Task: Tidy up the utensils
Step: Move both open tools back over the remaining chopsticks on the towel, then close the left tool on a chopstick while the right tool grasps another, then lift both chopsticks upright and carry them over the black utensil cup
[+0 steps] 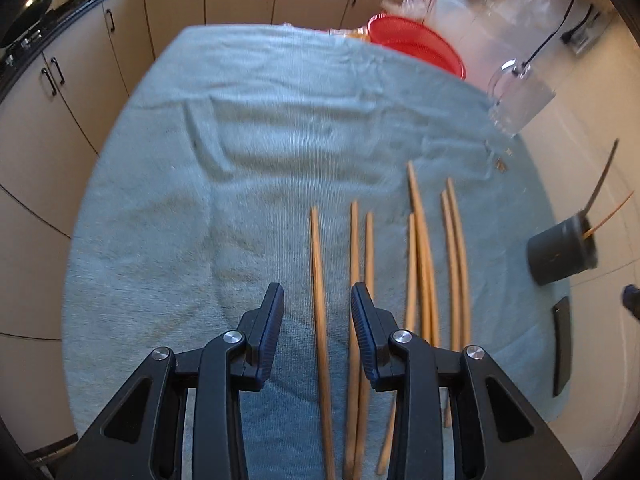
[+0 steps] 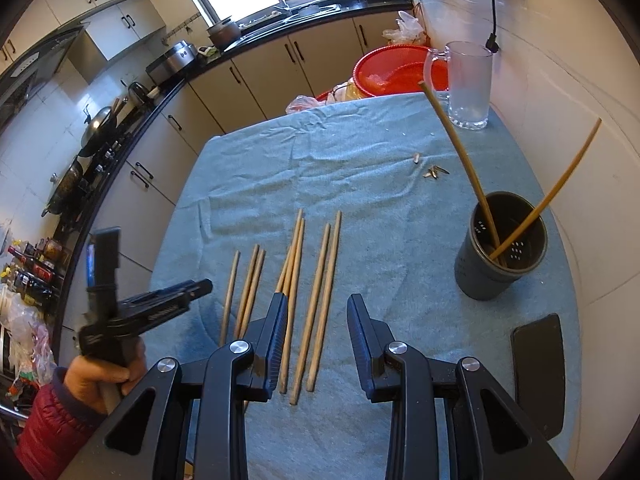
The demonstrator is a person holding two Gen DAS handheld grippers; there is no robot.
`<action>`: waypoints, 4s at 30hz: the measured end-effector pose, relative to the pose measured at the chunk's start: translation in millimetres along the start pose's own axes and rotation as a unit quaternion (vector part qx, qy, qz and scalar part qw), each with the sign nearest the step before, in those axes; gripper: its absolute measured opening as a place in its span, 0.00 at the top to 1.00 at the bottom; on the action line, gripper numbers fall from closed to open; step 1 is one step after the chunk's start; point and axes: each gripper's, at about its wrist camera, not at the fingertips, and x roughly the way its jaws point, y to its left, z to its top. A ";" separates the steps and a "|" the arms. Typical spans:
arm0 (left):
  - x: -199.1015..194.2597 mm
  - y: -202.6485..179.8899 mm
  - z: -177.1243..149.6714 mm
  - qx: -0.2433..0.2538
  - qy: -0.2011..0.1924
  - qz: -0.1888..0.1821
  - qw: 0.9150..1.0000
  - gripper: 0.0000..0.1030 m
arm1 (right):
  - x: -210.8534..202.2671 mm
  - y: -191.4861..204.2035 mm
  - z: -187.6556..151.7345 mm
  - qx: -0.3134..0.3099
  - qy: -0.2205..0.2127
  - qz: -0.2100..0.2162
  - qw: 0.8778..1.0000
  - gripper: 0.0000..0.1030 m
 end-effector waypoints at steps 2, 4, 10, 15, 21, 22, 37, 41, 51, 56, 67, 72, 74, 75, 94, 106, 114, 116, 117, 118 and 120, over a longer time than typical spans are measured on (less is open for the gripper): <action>9.4 -2.5 -0.6 0.004 0.008 0.006 1.000 0.68 | -0.1 -2.5 -2.1 0.001 0.002 -0.005 1.000 0.68; 19.2 -6.6 1.3 0.008 0.015 0.007 1.000 0.68 | 0.9 -5.7 -4.1 0.003 0.006 -0.009 1.000 0.68; 39.8 -15.7 3.6 0.028 0.028 0.020 0.999 0.82 | 9.2 -7.9 -4.8 0.005 0.019 -0.016 1.000 0.68; 41.3 -17.2 1.9 0.049 0.024 0.039 0.998 0.93 | 30.6 0.6 0.9 -0.003 0.039 -0.013 0.999 0.68; 31.8 2.8 -8.8 0.037 0.022 0.044 0.998 0.93 | 82.3 7.4 17.9 -0.005 0.071 -0.016 0.997 0.68; 30.3 5.8 -10.5 0.034 0.023 0.045 0.998 0.93 | 92.9 7.4 21.5 -0.002 0.076 -0.017 0.997 0.68; 29.0 12.7 -15.5 0.028 0.026 0.046 0.998 0.93 | 193.8 -7.1 53.7 0.033 0.142 -0.056 0.988 0.68; 30.0 13.7 -12.9 0.024 0.028 0.044 0.998 0.93 | 203.1 -5.2 56.0 0.027 0.148 -0.061 0.987 0.68; 35.1 6.8 -5.6 0.037 0.025 0.051 0.998 0.93 | 217.5 8.2 61.5 -0.020 0.148 -0.090 0.985 0.92; 31.7 6.9 -6.5 0.034 0.012 0.041 0.999 0.94 | 199.5 2.7 55.7 -0.009 0.128 -0.071 0.989 0.93; -43.2 3.5 -6.7 0.029 -0.072 0.006 0.997 0.94 | 84.9 8.0 40.9 -0.011 0.002 -0.013 1.000 0.93; -74.4 -8.0 -5.7 0.043 -0.106 0.002 0.993 0.94 | 50.2 15.3 28.7 -0.015 -0.037 -0.006 0.999 0.93; -83.4 -12.5 -6.0 0.045 -0.113 -0.002 0.993 0.94 | 39.8 18.3 24.2 -0.018 -0.047 -0.006 0.999 0.93; -87.9 -15.4 -5.8 0.048 -0.117 -0.002 0.992 0.94 | 34.1 20.0 21.6 -0.021 -0.054 -0.006 0.998 0.93; -127.7 -33.6 -5.3 0.057 -0.159 -0.007 0.986 0.94 | -17.1 18.9 20.0 -0.027 -0.109 0.002 0.994 0.93; -153.7 -65.0 9.4 0.095 -0.184 -0.035 0.978 0.94 | -60.6 8.0 18.2 -0.003 -0.153 -0.003 0.988 0.93; -164.1 -106.4 26.6 0.147 -0.185 -0.078 0.969 0.94 | -103.7 -11.5 3.0 0.044 -0.198 -0.028 0.979 0.93; -162.6 -120.6 31.3 0.167 -0.179 -0.090 0.965 0.94 | -115.6 -17.7 -2.2 0.060 -0.209 -0.037 0.975 0.93; -161.7 -126.3 33.7 0.174 -0.177 -0.097 0.964 0.94 | -121.5 -20.9 -4.5 0.068 -0.214 -0.042 0.974 0.93; -160.8 -131.0 36.2 0.179 -0.176 -0.101 0.963 0.94 | -126.2 -23.0 -7.3 0.074 -0.217 -0.046 0.972 0.93; -159.1 -143.1 39.2 0.196 -0.172 -0.111 0.959 0.94 | -135.6 -26.7 -13.2 0.086 -0.226 -0.055 0.969 0.93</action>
